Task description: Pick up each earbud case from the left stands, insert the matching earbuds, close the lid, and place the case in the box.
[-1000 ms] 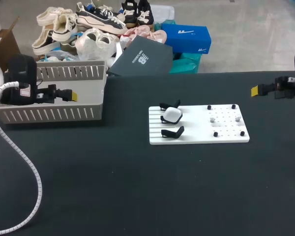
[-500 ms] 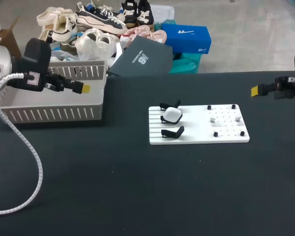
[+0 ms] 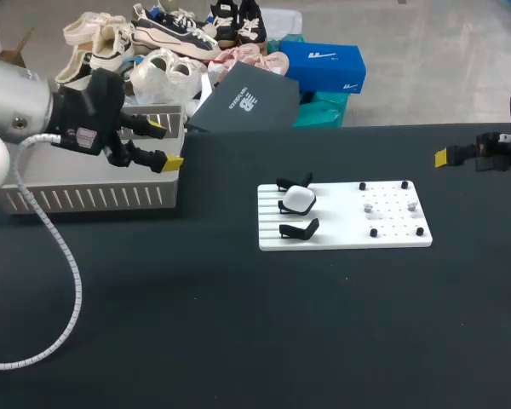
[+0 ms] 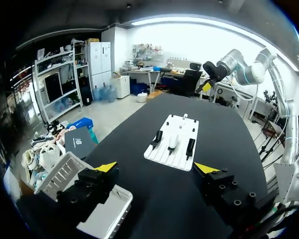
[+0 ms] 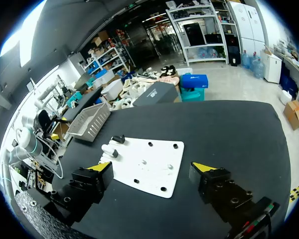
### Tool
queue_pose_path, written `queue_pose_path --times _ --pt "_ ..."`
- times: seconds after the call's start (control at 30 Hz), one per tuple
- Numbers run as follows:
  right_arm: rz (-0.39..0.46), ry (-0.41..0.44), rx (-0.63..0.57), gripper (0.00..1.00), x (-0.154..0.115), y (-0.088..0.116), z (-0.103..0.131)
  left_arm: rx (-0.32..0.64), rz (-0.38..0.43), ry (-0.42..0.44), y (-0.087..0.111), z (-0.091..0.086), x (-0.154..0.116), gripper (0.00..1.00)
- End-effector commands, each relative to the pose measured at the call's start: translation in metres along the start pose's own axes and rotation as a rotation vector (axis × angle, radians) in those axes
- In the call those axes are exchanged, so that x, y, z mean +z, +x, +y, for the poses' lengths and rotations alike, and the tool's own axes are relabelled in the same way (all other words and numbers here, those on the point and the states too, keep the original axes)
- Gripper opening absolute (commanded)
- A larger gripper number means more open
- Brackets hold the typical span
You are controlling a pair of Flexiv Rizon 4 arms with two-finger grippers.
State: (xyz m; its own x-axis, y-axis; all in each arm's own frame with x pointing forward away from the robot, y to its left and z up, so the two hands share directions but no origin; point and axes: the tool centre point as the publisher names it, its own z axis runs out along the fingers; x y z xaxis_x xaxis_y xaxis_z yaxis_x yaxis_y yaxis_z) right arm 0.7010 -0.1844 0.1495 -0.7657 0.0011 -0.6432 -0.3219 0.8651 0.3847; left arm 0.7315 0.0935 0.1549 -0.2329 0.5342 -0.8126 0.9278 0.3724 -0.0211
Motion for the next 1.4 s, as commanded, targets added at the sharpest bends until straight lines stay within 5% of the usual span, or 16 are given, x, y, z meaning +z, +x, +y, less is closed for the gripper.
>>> queue_pose_path --times 0.03,0.7,1.1,1.13,1.17,1.2,1.27,1.3,1.4 --pt "0.001 0.0 -0.001 1.0 0.0 0.0 0.0 0.072 -0.01 0.123 -0.003 0.006 0.025 1.0" --pt "0.001 0.0 -0.001 1.0 0.0 0.0 0.0 0.282 -0.02 0.239 -0.01 -0.031 0.12 1.0" --pt "0.001 0.0 -0.001 1.0 0.0 0.0 0.0 0.211 -0.015 0.234 -0.005 -0.03 0.175 1.0" --pt "0.001 0.0 -0.001 1.0 0.0 0.0 0.0 0.187 -0.019 0.225 -0.004 -0.029 0.18 0.93" --pt "0.001 0.0 -0.001 1.0 0.0 0.0 0.0 0.183 -0.021 0.224 -0.004 -0.028 0.183 0.69" --pt "0.001 0.0 -0.001 1.0 0.0 0.0 0.0 0.179 -0.026 0.219 -0.004 -0.028 0.186 0.68" --pt "0.001 0.0 -0.001 1.0 0.0 0.0 0.0 0.163 -0.028 0.221 -0.004 -0.029 0.187 0.74" --pt "0.001 0.0 -0.001 1.0 0.0 0.0 0.0 0.157 -0.033 0.228 -0.004 -0.03 0.188 0.86" --pt "0.001 0.0 -0.001 1.0 0.0 0.0 0.0 0.152 -0.038 0.243 -0.002 -0.034 0.189 0.83"
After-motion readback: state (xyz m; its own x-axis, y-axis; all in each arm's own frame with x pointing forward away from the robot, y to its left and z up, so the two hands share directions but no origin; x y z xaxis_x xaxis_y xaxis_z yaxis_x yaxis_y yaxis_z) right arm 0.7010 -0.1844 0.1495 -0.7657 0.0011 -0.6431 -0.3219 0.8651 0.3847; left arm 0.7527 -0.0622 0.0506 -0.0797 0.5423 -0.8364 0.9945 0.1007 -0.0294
